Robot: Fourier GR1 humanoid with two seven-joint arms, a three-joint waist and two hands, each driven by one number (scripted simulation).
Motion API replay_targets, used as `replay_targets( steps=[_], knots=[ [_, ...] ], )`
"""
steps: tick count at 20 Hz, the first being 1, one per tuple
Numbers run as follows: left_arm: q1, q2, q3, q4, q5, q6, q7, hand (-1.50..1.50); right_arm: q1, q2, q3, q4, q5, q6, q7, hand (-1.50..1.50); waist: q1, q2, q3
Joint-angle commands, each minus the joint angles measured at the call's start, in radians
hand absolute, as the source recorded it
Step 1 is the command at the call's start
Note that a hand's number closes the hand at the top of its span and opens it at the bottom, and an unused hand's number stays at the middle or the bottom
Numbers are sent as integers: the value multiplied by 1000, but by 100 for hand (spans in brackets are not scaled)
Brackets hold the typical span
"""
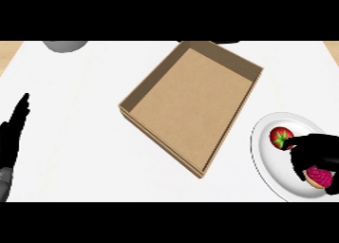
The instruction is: Pick the cupcake from the plate and place it in the cardboard box
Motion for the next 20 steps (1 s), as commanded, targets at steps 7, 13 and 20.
replay_targets(
  steps=[7, 13, 20],
  knots=[
    [0, -2, 7, -2, -20, 1, 3, 0, -57, 126, -237, 234, -113, 0, 536, 150, 12, 9, 7],
    [-16, 6, 34, 7, -6, -23, 15, 0, -191, 108, -344, 245, -83, -98, 716, 150, 7, 4, 7],
    [22, -5, 46, -2, -28, -18, 9, 0, -203, 81, -453, -14, -153, -136, 706, 150, -11, -3, 7]
  ],
)
